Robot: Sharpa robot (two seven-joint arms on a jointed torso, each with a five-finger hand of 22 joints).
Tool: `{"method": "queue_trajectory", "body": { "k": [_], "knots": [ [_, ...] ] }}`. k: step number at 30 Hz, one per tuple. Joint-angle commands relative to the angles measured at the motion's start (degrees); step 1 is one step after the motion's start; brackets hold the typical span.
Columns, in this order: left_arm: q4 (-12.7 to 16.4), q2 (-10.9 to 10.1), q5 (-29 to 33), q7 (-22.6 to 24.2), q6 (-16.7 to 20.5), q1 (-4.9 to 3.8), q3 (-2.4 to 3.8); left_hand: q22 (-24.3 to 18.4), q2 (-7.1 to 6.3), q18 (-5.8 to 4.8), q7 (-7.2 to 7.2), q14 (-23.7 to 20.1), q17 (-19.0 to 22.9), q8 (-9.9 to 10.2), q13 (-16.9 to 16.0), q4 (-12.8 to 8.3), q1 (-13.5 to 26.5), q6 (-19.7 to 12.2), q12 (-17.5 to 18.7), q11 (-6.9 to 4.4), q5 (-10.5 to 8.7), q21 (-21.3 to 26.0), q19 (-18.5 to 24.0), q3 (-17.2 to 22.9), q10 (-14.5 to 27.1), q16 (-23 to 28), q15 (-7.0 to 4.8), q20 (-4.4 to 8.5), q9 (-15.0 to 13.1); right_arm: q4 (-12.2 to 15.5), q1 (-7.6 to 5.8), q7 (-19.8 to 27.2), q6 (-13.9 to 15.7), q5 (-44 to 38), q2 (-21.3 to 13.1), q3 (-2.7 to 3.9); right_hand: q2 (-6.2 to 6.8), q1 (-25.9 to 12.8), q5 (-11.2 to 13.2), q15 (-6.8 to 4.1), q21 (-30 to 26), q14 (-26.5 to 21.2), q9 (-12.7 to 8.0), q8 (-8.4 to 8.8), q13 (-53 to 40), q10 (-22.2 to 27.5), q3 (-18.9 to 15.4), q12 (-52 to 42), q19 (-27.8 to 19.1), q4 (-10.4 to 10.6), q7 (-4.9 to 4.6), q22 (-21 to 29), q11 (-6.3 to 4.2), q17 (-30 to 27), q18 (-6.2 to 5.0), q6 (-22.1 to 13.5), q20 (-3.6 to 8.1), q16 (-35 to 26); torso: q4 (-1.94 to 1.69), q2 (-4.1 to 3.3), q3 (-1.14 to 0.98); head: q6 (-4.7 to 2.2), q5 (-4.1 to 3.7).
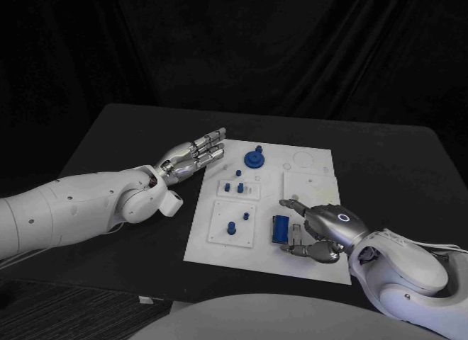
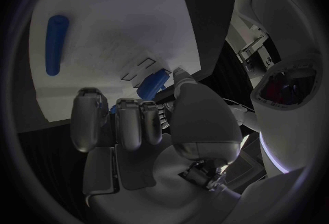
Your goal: Assemble the parts on the task board
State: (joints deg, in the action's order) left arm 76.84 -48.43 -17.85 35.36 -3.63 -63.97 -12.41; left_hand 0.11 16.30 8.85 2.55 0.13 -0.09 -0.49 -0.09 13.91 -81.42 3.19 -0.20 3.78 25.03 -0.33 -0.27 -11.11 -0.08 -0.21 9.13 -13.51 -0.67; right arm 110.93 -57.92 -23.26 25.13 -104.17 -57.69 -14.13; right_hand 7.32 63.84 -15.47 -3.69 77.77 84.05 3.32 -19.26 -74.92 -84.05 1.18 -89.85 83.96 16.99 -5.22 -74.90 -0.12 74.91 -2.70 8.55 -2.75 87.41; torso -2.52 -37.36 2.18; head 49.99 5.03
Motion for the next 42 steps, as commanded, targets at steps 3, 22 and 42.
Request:
{"method": "queue_trajectory", "body": {
  "k": [3,22,42],
  "knots": [
    [0.1,0.0,0.0,0.5,-0.7,0.12,0.05,0.1,0.0,-0.27,-0.4,-0.1,0.1,-0.4,0.1,0.1,0.0,0.0,0.2,0.28,0.17,0.2,0.1,0.2,0.1,0.2,0.38,-0.46,-0.1,0.8,0.14,0.6,4.4,-0.2,-0.8,0.01,-1.65,3.5,-3.1,0.02,0.1,4.4,1.4,-7.46,-15.1,-6.0,1.0,-0.2,1.0,-0.5,-0.74,-11.3,0.23,6.8,-0.16,6.5,0.21,-0.3,-0.07,-0.01,0.0,0.01,-0.1],
    [0.1,0.1,0.0,0.2,-0.9,0.21,0.05,0.1,0.01,-0.29,-0.8,-0.1,0.1,-0.4,0.1,0.0,-0.1,0.2,0.2,0.26,0.27,0.2,0.1,0.4,0.1,0.2,0.47,-0.54,-0.1,0.1,0.18,-0.4,2.1,-0.2,0.4,0.0,0.08,6.1,4.0,0.95,-0.4,4.3,7.8,-24.72,-15.1,-6.0,-1.5,-0.2,1.0,-0.3,-1.84,-11.2,1.31,6.1,-0.24,11.6,-0.68,-0.5,-0.06,-0.08,0.04,0.01,-0.13],
    [0.1,0.2,0.0,-0.1,-1.1,0.23,0.05,0.1,-0.14,-0.32,-5.09,-0.1,0.1,-1.0,0.1,-0.3,0.4,2.6,0.2,-0.89,0.27,0.2,0.1,1.1,0.1,0.2,0.66,-0.71,-0.5,-0.8,0.33,-0.5,2.9,-0.2,1.6,0.0,-2.83,7.5,-12.7,0.21,-0.6,4.2,11.1,-31.69,-15.1,-6.0,0.1,-0.2,0.9,-0.7,-0.6,-11.2,0.32,6.0,-0.31,10.7,-0.19,-0.6,-0.04,-0.02,0.02,0.01,0.01]
  ]
}}
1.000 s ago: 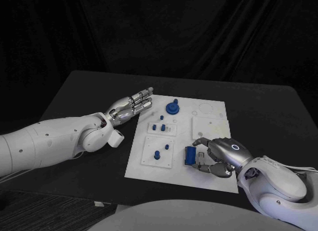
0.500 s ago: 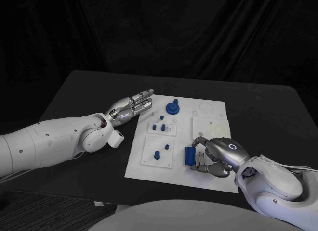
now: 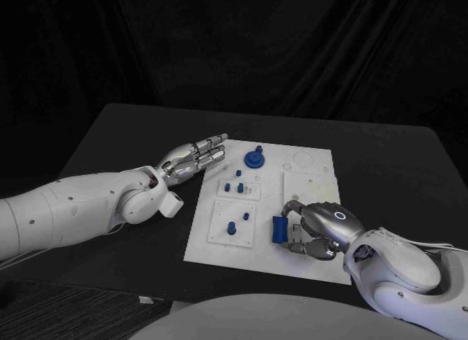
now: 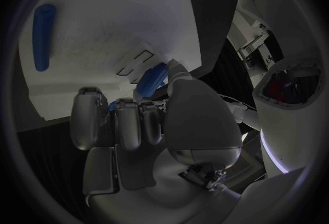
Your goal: Assemble the parts on the task board
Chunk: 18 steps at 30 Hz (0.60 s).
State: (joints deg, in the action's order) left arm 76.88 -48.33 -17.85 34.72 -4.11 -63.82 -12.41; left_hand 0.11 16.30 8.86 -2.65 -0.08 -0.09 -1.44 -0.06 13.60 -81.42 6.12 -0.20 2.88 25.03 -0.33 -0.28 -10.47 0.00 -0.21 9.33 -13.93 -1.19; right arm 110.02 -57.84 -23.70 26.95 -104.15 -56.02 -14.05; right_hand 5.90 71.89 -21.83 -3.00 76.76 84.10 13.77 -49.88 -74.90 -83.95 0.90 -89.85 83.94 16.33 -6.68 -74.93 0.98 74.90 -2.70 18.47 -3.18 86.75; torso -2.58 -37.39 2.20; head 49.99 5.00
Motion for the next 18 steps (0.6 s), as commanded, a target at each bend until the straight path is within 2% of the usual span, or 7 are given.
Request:
{"method": "queue_trajectory", "body": {
  "k": [1,3,4,13,18],
  "knots": [
    [0.1,0.1,0.0,0.6,-0.6,0.09,0.05,0.1,-0.14,-0.32,0.11,0.1,0.1,-0.1,0.1,0.0,0.4,-0.3,0.2,0.01,0.27,0.2,0.1,0.4,0.0,0.2,0.46,-0.29,0.1,0.1,0.25,0.1,1.4,-0.2,-0.1,-0.08,-1.56,-0.8,-10.0,-0.76,0.4,4.2,1.0,-1.53,-15.1,-6.1,0.4,-0.2,0.9,-0.1,1.21,-11.1,-1.12,6.1,-0.31,1.2,0.52,0.1,0.03,0.01,-0.01,0.01,0.05],
    [0.1,0.1,0.0,0.6,-0.6,0.09,0.05,0.1,-0.15,-0.33,0.18,0.1,0.1,0.0,0.1,0.0,0.4,-0.4,0.2,0.05,0.27,0.2,0.1,0.5,0.0,0.2,0.48,-0.3,0.1,0.1,0.26,0.3,1.8,-0.2,-0.2,-0.08,-2.03,-1.9,-14.1,-1.13,0.5,4.2,1.2,-1.93,-15.1,-6.1,0.6,-0.2,1.0,0.1,1.71,-11.2,-1.55,6.2,-0.27,1.9,0.88,0.1,0.08,0.03,-0.02,0.01,0.06],
    [0.1,0.1,0.0,0.6,-0.6,0.09,0.05,0.1,-0.16,-0.33,0.25,0.1,0.1,0.0,0.1,0.0,0.4,-0.4,0.2,0.09,0.26,0.2,0.1,0.5,0.0,0.2,0.49,-0.31,0.1,0.1,0.26,0.4,1.8,-0.2,-0.2,-0.08,-2.06,-1.9,-14.8,-1.22,0.6,4.3,1.2,-1.99,-15.1,-6.1,0.8,-0.2,1.0,0.0,1.82,-11.2,-1.65,6.3,-0.25,2.3,0.96,0.2,0.09,0.04,-0.03,0.01,0.05],
    [0.0,0.1,0.0,0.6,-0.6,0.14,0.05,0.1,-0.16,-0.35,0.52,0.1,0.1,0.1,0.1,-0.1,0.4,-0.6,0.2,0.21,0.26,0.2,0.1,0.5,0.0,0.2,0.53,-0.33,0.1,0.4,0.28,1.0,3.5,-0.2,-0.6,-0.08,-2.36,-2.8,-17.7,-1.56,1.4,4.3,1.3,-1.95,-15.1,-6.1,1.6,-0.2,1.3,0.2,2.18,-11.5,-2.01,6.6,-0.07,4.7,1.32,0.3,0.13,0.04,-0.03,0.01,-0.02],
    [0.0,0.0,0.0,0.6,-0.6,0.18,0.05,0.1,-0.16,-0.35,0.52,0.1,0.1,0.1,0.1,-0.1,0.4,-0.6,0.2,0.21,0.26,0.2,0.1,0.5,0.0,0.2,0.53,-0.33,0.1,0.8,0.28,1.1,4.0,-0.2,-1.2,-0.08,-2.88,-4.7,-19.2,-1.67,1.6,4.3,1.2,-1.14,-15.1,-6.1,2.1,-0.2,1.5,0.3,2.27,-11.5,-2.12,6.7,-0.01,5.7,1.45,0.3,0.08,0.02,-0.03,0.01,0.06]
  ]
}}
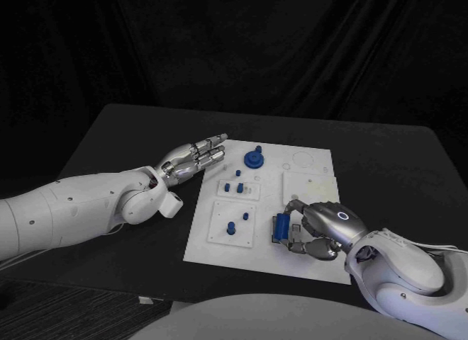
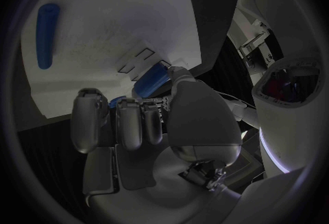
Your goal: Assemble the parts on the task board
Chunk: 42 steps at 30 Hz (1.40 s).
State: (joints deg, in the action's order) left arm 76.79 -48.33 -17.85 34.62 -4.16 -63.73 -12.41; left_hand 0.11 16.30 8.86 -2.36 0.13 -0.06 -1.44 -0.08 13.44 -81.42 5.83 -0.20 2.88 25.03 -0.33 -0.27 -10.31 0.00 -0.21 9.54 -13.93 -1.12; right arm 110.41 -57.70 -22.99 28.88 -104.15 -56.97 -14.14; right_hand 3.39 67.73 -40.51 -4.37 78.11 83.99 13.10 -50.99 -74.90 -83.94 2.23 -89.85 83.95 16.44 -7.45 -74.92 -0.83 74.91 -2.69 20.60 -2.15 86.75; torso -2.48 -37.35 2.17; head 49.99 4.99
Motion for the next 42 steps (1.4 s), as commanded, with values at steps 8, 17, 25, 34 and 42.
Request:
{"method": "queue_trajectory", "body": {
  "k": [8,17,25,34,42],
  "knots": [
    [0.1,-0.1,0.1,0.7,-0.6,0.15,0.05,0.1,-0.16,-0.35,0.33,-0.1,0.1,0.1,0.1,0.1,0.4,-0.3,0.2,0.24,0.25,0.2,0.1,0.3,0.0,0.2,0.34,-0.34,0.0,1.0,0.24,0.4,0.7,-0.1,-0.9,0.0,0.18,-2.1,-5.9,-0.47,0.6,4.5,1.5,2.02,-15.1,-6.1,2.7,-0.2,1.6,0.1,3.27,-11.6,-0.51,6.8,0.05,4.4,0.58,0.3,-0.05,-0.04,0.01,0.01,0.02],
    [0.0,-0.1,0.1,0.6,-0.7,0.23,0.05,0.1,-0.16,-0.36,0.39,-0.1,0.1,0.1,0.1,0.1,0.4,-0.3,0.2,0.26,0.24,0.2,0.1,0.3,0.0,0.2,0.35,-0.34,0.0,1.2,0.39,0.3,-2.7,0.7,-0.9,0.0,1.06,-2.4,-6.8,-0.31,-0.1,4.5,1.3,3.63,-15.1,-6.1,3.6,-0.2,1.3,0.0,2.88,-11.4,-0.25,6.8,-0.1,2.7,0.51,0.3,-0.09,-0.06,0.02,0.01,0.04],
    [0.0,-0.1,0.1,0.4,-0.8,0.27,0.05,0.1,-0.12,-0.38,-0.17,-0.1,0.1,0.0,0.1,0.0,0.5,0.1,0.2,0.01,0.28,0.2,0.1,0.4,0.0,0.2,0.4,-0.38,0.0,1.1,0.44,0.2,-4.5,0.8,-0.7,0.0,1.69,-2.5,-6.9,0.21,-1.0,4.3,0.9,5.4,-15.1,-6.1,4.7,-0.2,0.8,0.0,2.11,-11.1,0.39,6.0,-0.29,0.0,0.07,0.0,-0.11,-0.06,0.04,0.01,0.05],
    [0.0,-0.1,0.1,0.3,-0.9,0.3,0.05,0.1,-0.12,-0.38,-0.18,-0.1,0.1,0.0,0.1,0.0,0.5,0.1,0.2,0.01,0.28,0.2,0.1,0.4,0.0,0.2,0.4,-0.38,0.0,0.8,0.45,-0.8,-5.8,0.8,-0.3,0.0,2.08,-2.3,-2.3,0.86,-2.0,4.1,-1.2,9.15,-15.1,-6.1,5.6,-0.2,0.4,-0.2,1.26,-10.9,1.12,5.1,-0.49,-3.9,-0.56,-0.4,-0.09,-0.05,0.02,0.01,0.15],
    [0.0,-0.1,0.1,0.2,-1.0,0.3,0.05,0.1,-0.06,-0.39,-0.59,-0.1,0.1,-0.1,0.1,0.1,0.6,0.4,0.2,0.07,0.26,0.2,0.1,0.5,0.0,0.2,0.44,-0.41,-0.1,0.7,0.45,-1.3,-6.5,0.8,-0.1,0.0,2.34,-2.3,1.0,1.1,-2.2,4.0,-2.2,10.12,-15.1,-6.1,5.3,-0.2,0.4,-0.1,0.97,-10.8,1.4,4.9,-0.53,-4.4,-0.8,-0.4,-0.09,-0.02,0.03,0.01,0.25]
  ]
}}
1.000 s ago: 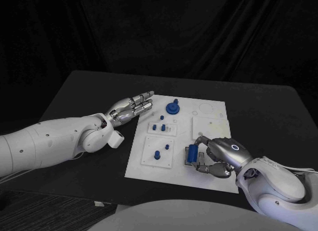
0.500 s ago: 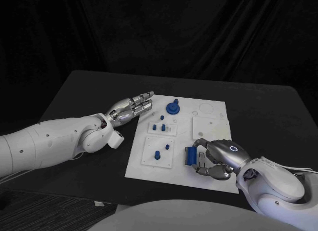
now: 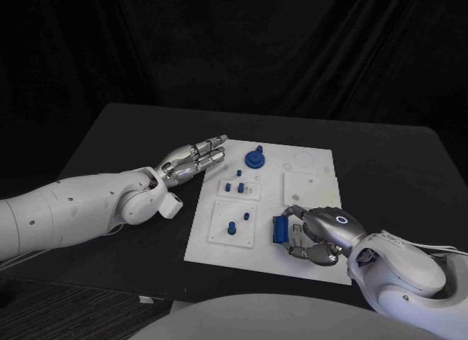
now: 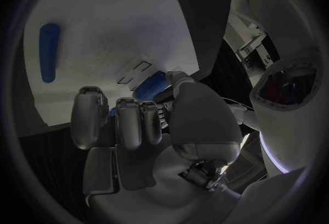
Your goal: Assemble the parts on the task board
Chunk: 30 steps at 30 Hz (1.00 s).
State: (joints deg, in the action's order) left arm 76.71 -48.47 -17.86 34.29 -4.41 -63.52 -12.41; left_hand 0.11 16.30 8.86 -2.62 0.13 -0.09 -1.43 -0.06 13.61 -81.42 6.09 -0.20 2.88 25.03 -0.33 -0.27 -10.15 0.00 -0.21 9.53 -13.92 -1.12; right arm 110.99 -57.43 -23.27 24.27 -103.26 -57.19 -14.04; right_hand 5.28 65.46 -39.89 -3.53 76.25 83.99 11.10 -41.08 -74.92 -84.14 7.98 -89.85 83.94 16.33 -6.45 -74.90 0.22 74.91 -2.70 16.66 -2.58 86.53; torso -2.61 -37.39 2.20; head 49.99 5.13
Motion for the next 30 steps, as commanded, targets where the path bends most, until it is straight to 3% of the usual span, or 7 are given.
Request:
{"method": "queue_trajectory", "body": {
  "k": [1,2,4,8,13,21,30],
  "knots": [
    [0.1,0.1,0.1,0.5,-0.7,0.09,0.05,0.1,-0.06,-0.39,-0.34,-0.1,0.1,-0.1,0.1,-0.1,0.6,0.1,0.2,0.07,0.26,0.2,0.1,0.3,0.0,0.2,0.45,-0.41,-0.1,0.1,0.19,-1.0,-2.0,0.0,0.1,-0.1,0.58,-0.1,2.5,0.32,-0.3,4.0,-0.5,0.49,-15.1,-5.9,-0.8,-0.2,0.4,0.0,-0.07,-10.8,0.41,4.8,-0.52,-0.6,-0.43,-0.3,0.05,0.03,0.01,0.01,0.11],
    [0.1,0.1,0.1,0.5,-0.8,0.09,0.05,0.1,-0.07,-0.39,-0.51,-0.1,0.1,-0.1,0.1,-0.1,0.6,0.3,0.2,0.1,0.25,0.1,0.1,0.3,0.0,0.2,0.45,-0.42,-0.1,0.1,0.19,-1.1,-2.0,0.0,0.1,-0.1,0.61,0.0,4.5,0.35,-0.4,4.0,-0.7,0.69,-15.1,-5.9,-1.0,-0.2,0.3,-0.1,-0.13,-10.8,0.44,4.8,-0.54,-0.7,-0.46,-0.3,0.07,0.03,0.01,0.01,0.13],
    [0.1,0.1,0.1,0.4,-0.8,0.1,0.05,0.1,-0.08,-0.39,-0.66,-0.1,0.1,-0.2,0.1,-0.1,0.6,0.4,0.2,0.12,0.26,0.1,0.1,0.4,0.0,0.2,0.45,-0.42,-0.1,0.1,0.19,-1.2,-2.1,0.0,0.1,-0.1,0.66,-0.1,14.1,0.57,-0.5,4.0,-1.9,1.78,-15.1,-5.9,-2.5,-0.2,0.3,0.0,-0.42,-10.8,0.71,4.7,-0.55,-1.5,-0.65,-0.3,0.03,0.03,0.0,0.01,0.09],
    [0.1,0.1,0.1,0.3,-0.8,0.1,0.05,0.1,-0.08,-0.39,-0.82,-0.1,0.1,-0.2,0.1,-0.1,0.6,0.5,0.2,0.15,0.27,0.1,0.1,0.4,0.0,0.2,0.45,-0.42,-0.1,0.1,0.19,-1.3,-1.9,0.0,0.1,-0.1,2.39,-0.4,24.0,0.85,-0.5,4.0,-3.8,3.39,-15.1,-5.9,-6.0,-0.2,0.4,0.5,-0.77,-10.8,1.06,4.7,-0.54,-3.2,-0.94,-0.3,0.06,0.02,-0.02,0.01,0.19],
    [0.2,0.0,0.1,0.2,-0.8,0.1,0.05,0.1,-0.09,-0.39,-0.95,-0.1,0.1,-0.2,0.1,-0.1,0.7,0.6,0.2,0.17,0.28,0.1,0.1,0.4,0.0,0.2,0.45,-0.42,-0.2,0.3,0.2,-1.4,-0.8,0.0,-0.2,-0.1,7.47,-1.5,30.1,0.98,-0.6,4.0,-5.5,7.11,-15.1,-5.9,-10.6,-0.2,0.3,0.9,-0.97,-10.8,1.19,4.6,-0.57,-5.5,-1.05,-0.3,0.08,0.01,-0.03,0.01,0.25],
    [0.3,-0.1,0.1,0.2,-0.8,0.12,0.05,0.1,-0.09,-0.39,-1.01,-0.1,0.1,-0.2,0.1,-0.1,0.7,0.6,0.2,0.19,0.28,0.1,0.1,0.4,0.0,0.2,0.45,-0.43,-0.1,0.8,0.2,-0.3,4.2,-0.8,-1.2,-0.09,11.01,-1.9,31.9,0.92,-0.8,3.9,-7.0,12.22,-15.1,-5.9,-13.8,-0.2,0.2,1.0,-0.82,-10.7,1.11,4.5,-0.62,-9.0,-0.99,-0.3,0.04,-0.05,-0.05,0.01,0.15],
    [0.2,-0.1,0.1,0.2,-0.7,0.14,0.05,0.1,-0.09,-0.39,-1.01,-0.1,0.1,-0.2,0.1,-0.1,0.7,0.6,0.2,0.19,0.28,0.1,0.1,0.4,0.0,0.2,0.45,-0.43,-0.1,1.8,0.18,1.4,9.4,-1.2,-2.8,-0.06,10.1,-0.5,30.9,0.82,-0.3,4.0,-7.3,12.52,-15.1,-5.9,-13.0,-0.2,0.4,1.0,-0.78,-10.9,1.02,4.9,-0.51,-9.9,-0.89,-0.2,0.03,0.0,-0.04,0.01,0.28]
  ]
}}
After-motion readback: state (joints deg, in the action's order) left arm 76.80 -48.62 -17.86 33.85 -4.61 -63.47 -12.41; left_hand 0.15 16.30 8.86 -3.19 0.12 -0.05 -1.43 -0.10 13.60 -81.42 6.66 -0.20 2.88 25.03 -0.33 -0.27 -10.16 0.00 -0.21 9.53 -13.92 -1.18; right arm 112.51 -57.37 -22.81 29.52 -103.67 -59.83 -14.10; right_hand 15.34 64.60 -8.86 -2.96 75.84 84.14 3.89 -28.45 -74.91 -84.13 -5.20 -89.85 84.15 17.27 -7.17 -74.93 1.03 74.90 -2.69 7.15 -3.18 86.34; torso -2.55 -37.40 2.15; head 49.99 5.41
